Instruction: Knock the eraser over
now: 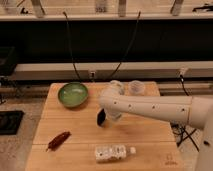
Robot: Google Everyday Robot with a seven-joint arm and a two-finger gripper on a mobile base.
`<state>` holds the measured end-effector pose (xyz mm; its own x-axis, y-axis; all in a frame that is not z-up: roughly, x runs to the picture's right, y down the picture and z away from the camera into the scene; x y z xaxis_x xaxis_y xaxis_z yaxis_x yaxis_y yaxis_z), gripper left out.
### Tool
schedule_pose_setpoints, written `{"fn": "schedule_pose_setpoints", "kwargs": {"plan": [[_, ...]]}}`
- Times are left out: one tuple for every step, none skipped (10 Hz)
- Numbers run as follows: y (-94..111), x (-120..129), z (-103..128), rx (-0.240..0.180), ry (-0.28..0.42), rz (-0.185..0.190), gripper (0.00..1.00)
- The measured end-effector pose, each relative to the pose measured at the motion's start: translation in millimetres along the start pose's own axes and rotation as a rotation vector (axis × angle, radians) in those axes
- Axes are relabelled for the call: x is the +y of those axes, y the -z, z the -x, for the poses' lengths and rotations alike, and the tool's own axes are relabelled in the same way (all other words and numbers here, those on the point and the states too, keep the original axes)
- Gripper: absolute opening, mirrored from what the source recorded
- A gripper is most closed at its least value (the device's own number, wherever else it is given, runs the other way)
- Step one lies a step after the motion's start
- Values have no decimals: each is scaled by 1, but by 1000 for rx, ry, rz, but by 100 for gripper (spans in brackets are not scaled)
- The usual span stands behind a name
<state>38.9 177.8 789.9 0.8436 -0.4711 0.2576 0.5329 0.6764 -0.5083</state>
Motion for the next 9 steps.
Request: {"fn": "schedule_pose_setpoints", "kwargs": {"plan": [[1,-13,12,0,17,-1,0],[2,-21,20,-1,30,-3,0],[2,-29,24,-2,44,-5,0],[2,-32,24,-3,55,-6,0],[3,-35,23,-2,61,-5,0],[4,-40,24,-1,66,-7,0],[5,-43,28,-7,69,-8,0],[7,-58,34,-6,92,-11,0],[8,-62,35,-5,100,-11,0]]}}
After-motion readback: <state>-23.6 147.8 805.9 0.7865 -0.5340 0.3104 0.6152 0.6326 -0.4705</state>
